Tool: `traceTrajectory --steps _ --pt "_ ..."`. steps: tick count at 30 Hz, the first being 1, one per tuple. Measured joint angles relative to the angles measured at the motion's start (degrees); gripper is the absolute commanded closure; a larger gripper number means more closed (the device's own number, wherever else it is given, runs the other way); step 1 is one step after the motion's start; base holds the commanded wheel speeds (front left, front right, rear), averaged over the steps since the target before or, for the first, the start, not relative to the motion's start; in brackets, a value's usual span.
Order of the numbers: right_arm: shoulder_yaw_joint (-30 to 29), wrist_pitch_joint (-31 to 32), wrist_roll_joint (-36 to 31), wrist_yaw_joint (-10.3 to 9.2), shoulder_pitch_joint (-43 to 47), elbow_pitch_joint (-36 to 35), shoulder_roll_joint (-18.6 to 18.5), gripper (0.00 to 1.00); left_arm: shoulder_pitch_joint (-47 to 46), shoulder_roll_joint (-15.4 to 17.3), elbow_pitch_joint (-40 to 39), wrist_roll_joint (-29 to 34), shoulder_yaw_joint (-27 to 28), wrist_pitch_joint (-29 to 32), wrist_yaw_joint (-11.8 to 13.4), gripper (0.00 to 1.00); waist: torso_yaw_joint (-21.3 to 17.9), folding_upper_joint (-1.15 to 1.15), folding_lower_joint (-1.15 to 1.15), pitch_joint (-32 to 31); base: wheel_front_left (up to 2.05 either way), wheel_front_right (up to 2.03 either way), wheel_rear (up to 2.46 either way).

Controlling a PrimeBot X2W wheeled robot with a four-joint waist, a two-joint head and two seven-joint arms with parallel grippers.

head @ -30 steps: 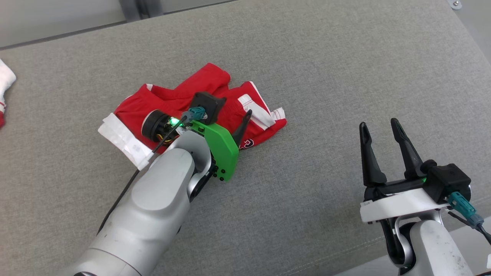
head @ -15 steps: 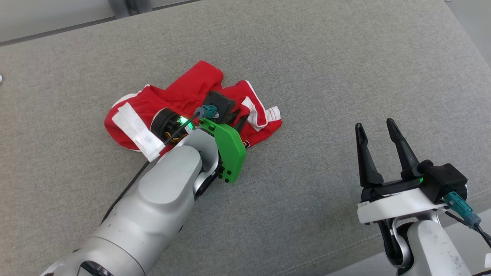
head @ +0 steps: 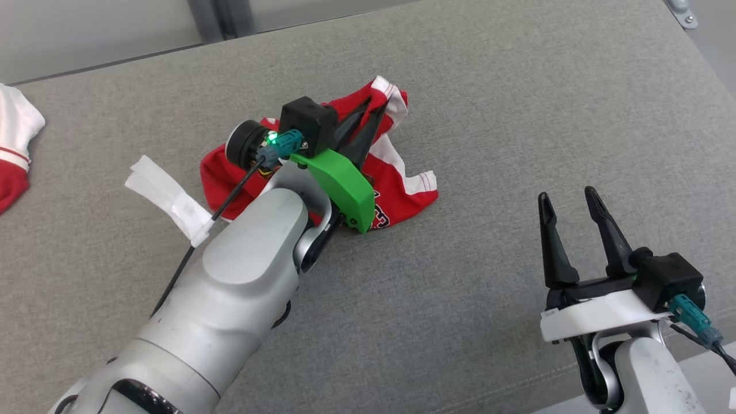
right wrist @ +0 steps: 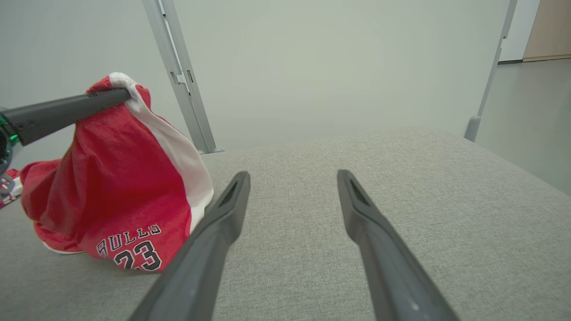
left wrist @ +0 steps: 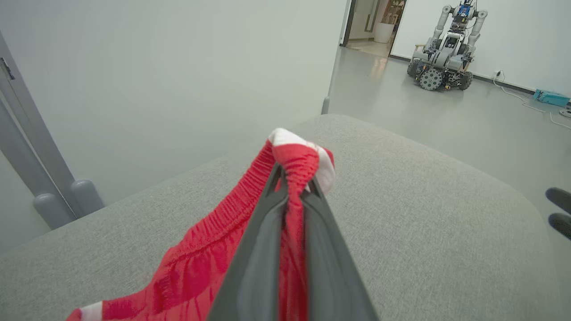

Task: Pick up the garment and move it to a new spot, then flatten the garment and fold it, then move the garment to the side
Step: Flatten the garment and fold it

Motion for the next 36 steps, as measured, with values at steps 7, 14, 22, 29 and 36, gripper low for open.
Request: traceTrajectory --steps 7,14,22,29,36 --pt "-1.44 0.0 -0.57 0.0 0.58 -0.14 0.0 0.0 4.69 2.77 -13.69 0.65 8.18 -0.74 3.89 1.0 2.39 0.0 0.0 -0.88 0.0 0.0 0.0" --pt "-1.94 0.0 -1.09 0.0 1.05 -0.19 0.0 0.0 18.14 8.84 -26.41 1.02 16.01 -0.86 8.38 1.0 5.34 0.0 0.0 -1.68 0.0 0.0 0.0" --pt "-1.35 0.0 -1.96 0.0 1.26 -0.03 0.02 0.0 32.1 10.27 -33.19 0.2 23.75 -0.86 10.82 1.0 8.21 0.0 0.0 -2.12 0.0 0.0 0.0" --pt "-0.57 0.0 -2.6 0.0 1.52 0.34 0.02 0.0 37.96 6.35 -30.36 0.53 30.69 -0.86 9.12 1.0 9.51 0.0 0.0 -1.95 0.0 0.0 0.0" --pt "-0.09 0.0 -2.68 0.0 1.5 0.73 0.02 0.0 39.99 2.41 -23.27 1.81 39.16 -0.86 5.61 1.0 9.38 0.0 0.0 -2.13 0.0 0.0 0.0"
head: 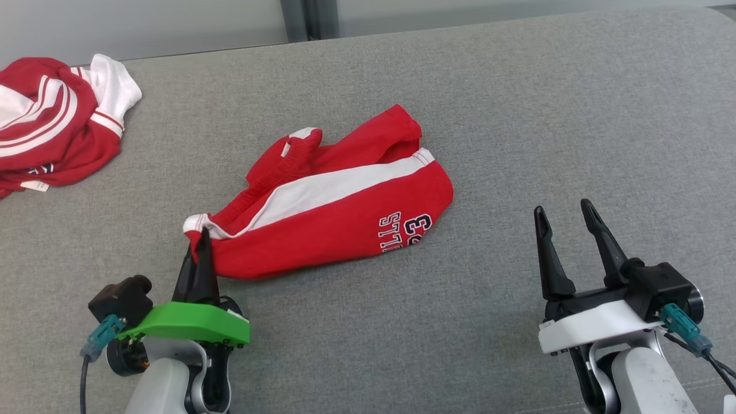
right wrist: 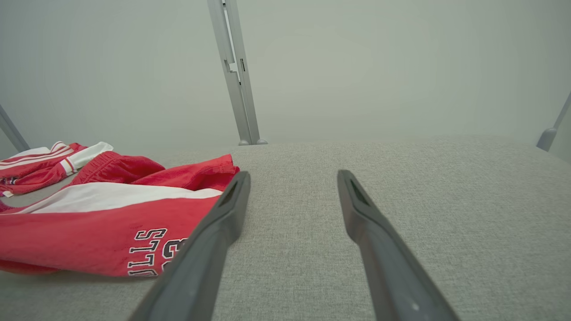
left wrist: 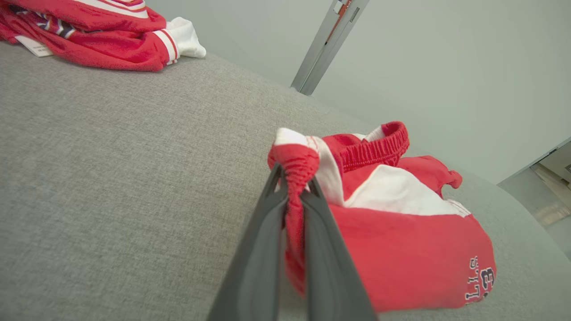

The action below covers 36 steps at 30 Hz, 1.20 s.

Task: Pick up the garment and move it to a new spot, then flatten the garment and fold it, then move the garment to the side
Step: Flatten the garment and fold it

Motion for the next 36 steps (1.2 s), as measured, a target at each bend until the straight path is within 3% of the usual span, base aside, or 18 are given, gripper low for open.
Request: traceTrajectory --steps 5,6,9,10,11,22,36 --pt "-0.02 0.0 -0.16 0.0 -0.04 0.32 0.0 0.0 -0.05 -1.45 4.09 2.44 4.52 0.0 -2.45 0.98 -0.22 0.0 0.0 -0.16 0.0 0.0 0.0" --pt "-0.01 0.0 -0.2 0.0 -0.04 0.37 0.0 0.0 -0.07 -1.69 4.74 2.8 5.25 0.0 -3.0 0.9 -0.23 0.0 0.0 -0.17 0.0 0.0 0.0" --pt "-0.07 0.0 -0.33 0.0 -0.07 0.44 0.0 0.0 -0.09 -2.27 6.5 3.54 7.13 0.0 -4.04 0.53 -0.21 0.0 0.0 -0.18 0.0 0.0 0.0" --pt "-0.09 0.0 -0.33 0.0 -0.07 0.46 -0.01 0.0 -0.09 -2.35 7.22 3.92 7.72 0.0 -4.16 0.09 -0.19 0.0 0.0 -0.19 0.0 0.0 0.0" --pt "-0.1 0.0 -0.33 0.0 -0.07 0.51 -0.01 0.0 -0.09 -2.36 8.06 4.12 8.06 0.0 -4.41 0.0 -0.16 0.0 0.0 -0.22 0.0 0.0 0.0" --pt "-0.58 0.0 -0.45 0.0 -0.02 0.77 0.0 0.0 0.26 -2.54 8.33 6.67 9.28 -0.01 -5.28 0.0 0.91 0.0 0.0 -1.03 0.0 0.0 0.0" --pt "-2.27 0.0 -1.21 0.0 1.07 1.44 0.0 0.0 6.61 -2.57 -1.78 13.9 7.3 -0.01 -5.41 0.0 3.57 0.0 0.0 -4.88 0.0 0.0 0.0"
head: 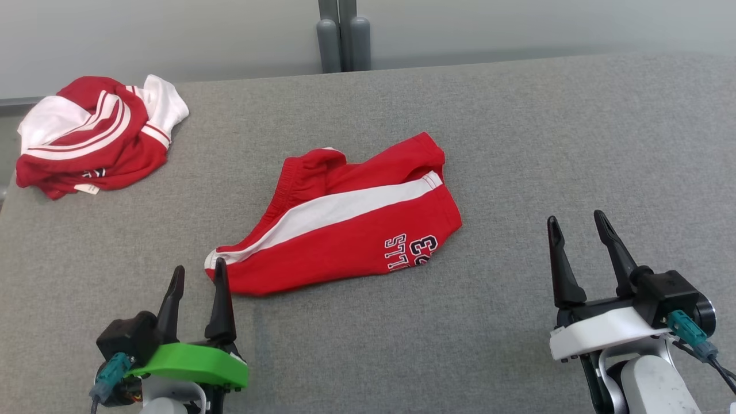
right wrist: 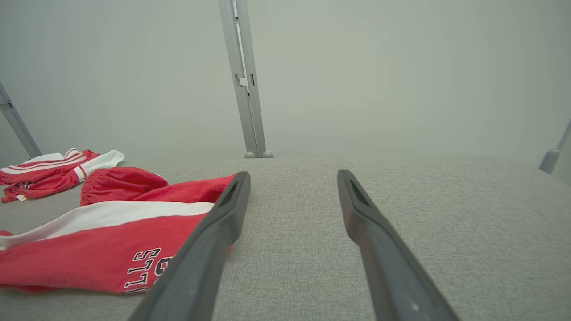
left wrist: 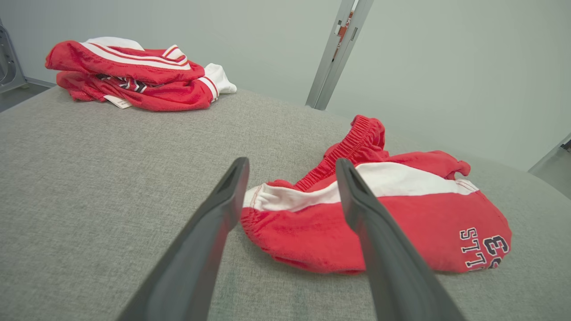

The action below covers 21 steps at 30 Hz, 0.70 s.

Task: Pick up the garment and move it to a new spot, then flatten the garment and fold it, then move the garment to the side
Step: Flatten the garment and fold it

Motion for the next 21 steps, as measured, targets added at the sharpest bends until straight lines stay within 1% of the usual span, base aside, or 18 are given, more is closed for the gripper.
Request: traceTrajectory --steps 5,11,21 --pt "-0.48 0.0 -0.03 0.0 1.15 0.41 0.0 0.0 3.7 -0.01 -3.47 1.59 -1.4 0.01 1.67 0.0 0.86 0.0 0.0 -1.94 0.0 0.0 0.0" --pt "-0.42 0.0 0.33 0.0 2.27 0.78 0.0 0.0 6.55 -0.01 -6.36 2.03 -2.36 0.01 3.43 0.0 1.68 0.0 0.0 -4.03 0.0 0.0 0.0" --pt "0.0 0.0 0.77 0.0 2.82 1.08 0.0 0.0 7.88 -0.01 -8.11 2.41 -4.16 0.01 4.47 0.0 2.38 0.0 0.0 -5.88 0.0 0.0 0.0"
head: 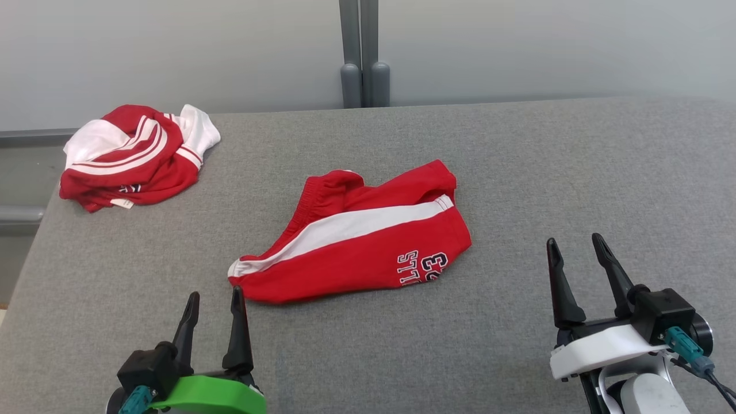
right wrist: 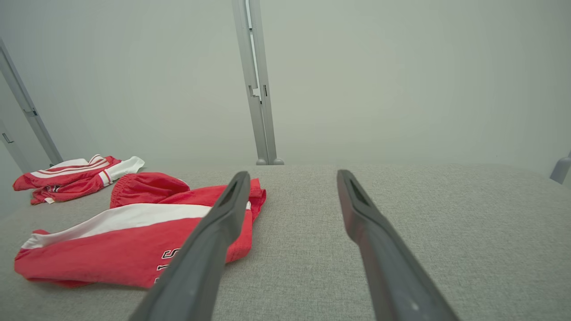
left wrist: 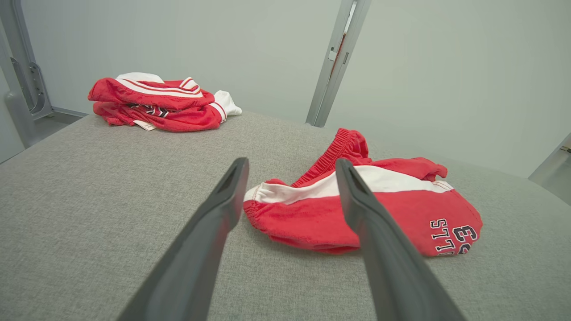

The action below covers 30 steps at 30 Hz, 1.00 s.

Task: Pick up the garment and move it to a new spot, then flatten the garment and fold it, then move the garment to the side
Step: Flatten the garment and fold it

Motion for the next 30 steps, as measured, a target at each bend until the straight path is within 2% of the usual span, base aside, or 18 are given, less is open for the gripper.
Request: traceTrajectory --steps 9,15,19,25,30 --pt "0.35 0.0 -0.63 0.0 -0.34 0.26 -0.01 0.0 -0.04 0.0 -0.68 0.13 -0.51 0.0 0.08 0.0 0.37 0.0 0.0 1.08 0.0 0.0 0.0" --pt "3.13 0.45 -0.83 0.0 -6.6 7.08 0.03 0.0 -1.18 0.0 -1.18 -0.21 -1.53 -0.01 0.25 0.0 0.99 0.0 0.0 2.98 0.0 0.0 0.0" --pt "3.85 6.86 0.59 0.0 -14.69 14.13 0.02 0.0 -2.31 0.0 -1.38 -0.47 -2.33 0.0 0.46 0.0 1.8 0.0 0.0 4.63 0.0 0.0 0.0" --pt "5.42 19.87 4.81 0.0 -26.96 23.73 -0.04 0.0 -4.25 0.01 -1.6 -1.32 -3.49 0.0 0.6 0.0 4.09 0.0 0.0 7.19 0.0 0.0 0.0" --pt "7.77 26.91 6.34 0.0 -32.55 28.78 -1.93 0.0 -5.26 0.0 -1.74 -2.46 -4.1 0.0 1.02 0.0 6.48 0.0 0.0 8.96 0.0 0.0 0.0"
